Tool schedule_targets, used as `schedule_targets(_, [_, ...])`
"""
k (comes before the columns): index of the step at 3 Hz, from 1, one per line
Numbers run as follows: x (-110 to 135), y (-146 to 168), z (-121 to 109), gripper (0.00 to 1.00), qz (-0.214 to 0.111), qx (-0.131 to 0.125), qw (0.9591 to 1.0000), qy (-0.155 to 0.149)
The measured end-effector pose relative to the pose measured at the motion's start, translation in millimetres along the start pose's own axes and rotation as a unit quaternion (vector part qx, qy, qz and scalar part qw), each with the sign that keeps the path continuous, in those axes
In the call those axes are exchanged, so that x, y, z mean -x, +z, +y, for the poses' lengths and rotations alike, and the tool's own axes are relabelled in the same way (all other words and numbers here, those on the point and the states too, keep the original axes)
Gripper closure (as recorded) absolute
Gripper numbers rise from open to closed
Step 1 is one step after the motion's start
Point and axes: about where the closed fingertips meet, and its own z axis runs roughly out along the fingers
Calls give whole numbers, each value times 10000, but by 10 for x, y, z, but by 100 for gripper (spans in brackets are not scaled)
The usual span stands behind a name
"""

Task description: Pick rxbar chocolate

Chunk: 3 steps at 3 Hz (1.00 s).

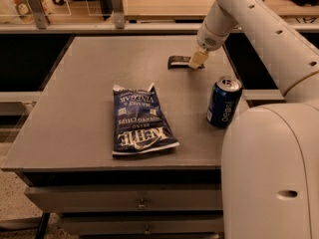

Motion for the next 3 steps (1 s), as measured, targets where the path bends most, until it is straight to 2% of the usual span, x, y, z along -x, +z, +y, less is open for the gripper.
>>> schedule_targets(2, [4,13,19,62,19,63,10000,-22])
schedule_targets(3, [7,6,18,78,20,66,10000,-24])
